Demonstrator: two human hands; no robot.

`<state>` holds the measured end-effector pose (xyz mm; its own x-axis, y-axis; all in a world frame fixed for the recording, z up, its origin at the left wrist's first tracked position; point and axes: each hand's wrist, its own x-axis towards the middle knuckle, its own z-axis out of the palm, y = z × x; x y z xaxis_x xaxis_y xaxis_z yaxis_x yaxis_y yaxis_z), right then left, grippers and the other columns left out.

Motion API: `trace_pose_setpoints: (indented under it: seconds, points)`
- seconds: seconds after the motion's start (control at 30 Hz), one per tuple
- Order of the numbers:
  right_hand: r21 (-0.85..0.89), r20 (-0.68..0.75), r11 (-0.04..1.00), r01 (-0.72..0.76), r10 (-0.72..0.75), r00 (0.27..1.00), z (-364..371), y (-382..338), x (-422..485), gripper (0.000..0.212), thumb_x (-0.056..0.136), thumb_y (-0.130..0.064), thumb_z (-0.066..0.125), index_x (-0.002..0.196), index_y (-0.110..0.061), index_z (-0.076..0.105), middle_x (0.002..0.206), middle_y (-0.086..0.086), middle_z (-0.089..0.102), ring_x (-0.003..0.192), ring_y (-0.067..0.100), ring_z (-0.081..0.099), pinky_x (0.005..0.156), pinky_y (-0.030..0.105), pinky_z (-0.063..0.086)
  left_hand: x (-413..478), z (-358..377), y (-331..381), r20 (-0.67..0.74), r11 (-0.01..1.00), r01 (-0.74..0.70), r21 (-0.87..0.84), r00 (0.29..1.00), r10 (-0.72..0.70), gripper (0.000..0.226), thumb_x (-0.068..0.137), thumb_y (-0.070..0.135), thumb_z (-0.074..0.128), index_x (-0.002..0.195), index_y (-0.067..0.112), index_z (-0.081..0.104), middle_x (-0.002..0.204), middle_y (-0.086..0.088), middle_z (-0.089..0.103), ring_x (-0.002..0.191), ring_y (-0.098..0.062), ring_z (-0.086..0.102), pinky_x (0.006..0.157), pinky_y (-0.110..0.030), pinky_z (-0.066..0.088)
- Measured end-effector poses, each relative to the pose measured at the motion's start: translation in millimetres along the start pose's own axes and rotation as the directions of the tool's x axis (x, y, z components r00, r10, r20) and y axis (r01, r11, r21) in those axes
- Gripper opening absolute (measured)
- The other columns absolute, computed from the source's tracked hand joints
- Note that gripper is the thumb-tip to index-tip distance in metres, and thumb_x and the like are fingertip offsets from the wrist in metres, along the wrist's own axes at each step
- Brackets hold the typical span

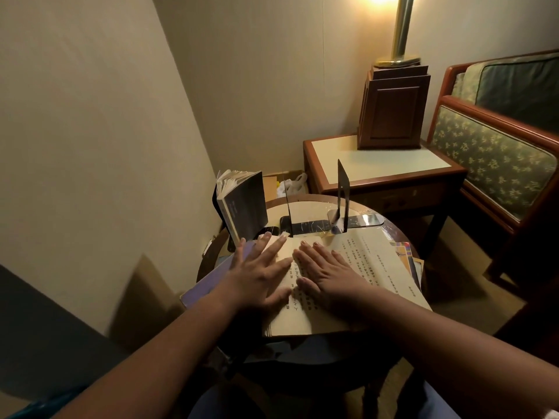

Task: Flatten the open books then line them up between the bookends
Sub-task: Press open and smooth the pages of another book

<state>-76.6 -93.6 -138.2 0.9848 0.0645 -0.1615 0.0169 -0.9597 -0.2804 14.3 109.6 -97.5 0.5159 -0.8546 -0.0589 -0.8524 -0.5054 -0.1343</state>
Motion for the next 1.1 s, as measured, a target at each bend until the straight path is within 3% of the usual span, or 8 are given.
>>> trace_pose_setpoints:
  seconds: [0.07,0.2,0.27,0.4,0.47,0.6,0.8,1.1]
  points:
    - [0.001,-0.010,1.000,0.012,-0.012,1.000,0,2,0,0.072,0.093,-0.069,0.007,0.153,-0.037,-0.019,0.160,-0.010,-0.027,0.145,0.014,-0.029,0.122,0.044,-0.012,-8,-2,5,0.011,0.993,-0.061,0.101,0.998,0.060,0.084,0.084,0.077,0.003,0.155,0.032,0.002,0.160,-0.003,-0.025,0.143,-0.028,-0.034,0.106,-0.060,-0.028]
    - [0.026,-0.046,1.000,0.011,-0.010,0.999,7,3,1,0.077,0.089,-0.072,0.002,0.151,-0.034,-0.023,0.157,-0.008,-0.034,0.143,0.015,-0.034,0.121,0.042,-0.015,-24,19,7,-0.025,0.955,-0.175,0.239,0.982,0.186,0.070,0.099,0.063,0.017,0.150,0.018,0.033,0.160,-0.010,0.025,0.148,-0.033,0.014,0.109,-0.064,0.018]
    - [0.050,-0.053,0.999,0.008,-0.005,0.999,11,5,4,0.085,0.081,-0.077,-0.007,0.151,-0.032,-0.024,0.156,-0.005,-0.036,0.143,0.015,-0.034,0.120,0.040,-0.015,-26,23,6,0.036,0.958,-0.197,0.210,0.980,0.194,0.071,0.099,0.064,0.014,0.154,0.019,0.024,0.162,-0.006,0.020,0.150,-0.031,0.013,0.110,-0.068,0.026]
    - [0.064,-0.040,0.998,0.010,-0.008,0.999,10,11,11,0.089,0.079,-0.081,-0.012,0.150,-0.029,-0.023,0.157,-0.002,-0.032,0.145,0.016,-0.030,0.122,0.039,-0.012,-13,4,6,0.224,0.994,-0.111,0.017,0.969,0.104,0.078,0.078,0.074,-0.013,0.146,0.038,-0.022,0.150,0.015,-0.035,0.139,-0.014,-0.037,0.112,-0.056,-0.019]
    - [0.054,-0.032,0.998,0.017,-0.015,0.999,8,13,11,0.082,0.088,-0.075,-0.002,0.151,-0.027,-0.022,0.157,0.000,-0.031,0.145,0.016,-0.029,0.121,0.037,-0.014,1,0,0,0.240,0.996,-0.083,-0.017,0.967,0.084,0.078,0.075,0.075,-0.010,0.145,0.043,-0.021,0.152,0.018,-0.031,0.142,-0.013,-0.031,0.111,-0.054,-0.019]
    - [0.031,-0.038,0.999,0.038,-0.037,0.999,10,14,12,0.101,0.064,-0.084,-0.021,0.148,-0.027,-0.026,0.156,0.001,-0.032,0.144,0.017,-0.030,0.115,0.031,-0.018,36,1,-17,0.276,0.995,0.038,-0.091,0.961,-0.011,0.070,0.090,0.070,0.010,0.152,0.040,-0.007,0.161,0.014,-0.012,0.151,-0.016,-0.009,0.114,-0.057,-0.013]
    - [0.017,-0.032,1.000,0.016,-0.015,0.999,10,12,12,0.099,0.070,-0.079,-0.014,0.152,-0.025,-0.023,0.158,0.001,-0.032,0.143,0.016,-0.032,0.113,0.031,-0.021,70,-1,-28,0.353,0.963,0.230,-0.141,0.921,-0.168,0.078,0.090,0.074,0.022,0.155,0.038,0.000,0.165,0.006,-0.007,0.152,-0.025,-0.005,0.115,-0.063,-0.006]
    - [0.003,-0.037,0.999,0.044,-0.043,0.998,11,12,16,0.114,0.057,-0.086,-0.028,0.153,-0.025,-0.022,0.156,-0.001,-0.032,0.144,0.016,-0.030,0.118,0.035,-0.017,27,-4,-6,0.289,0.994,0.090,-0.061,0.955,-0.069,0.087,0.081,0.084,0.004,0.153,0.038,-0.011,0.163,0.004,-0.019,0.150,-0.022,-0.018,0.114,-0.056,-0.013]
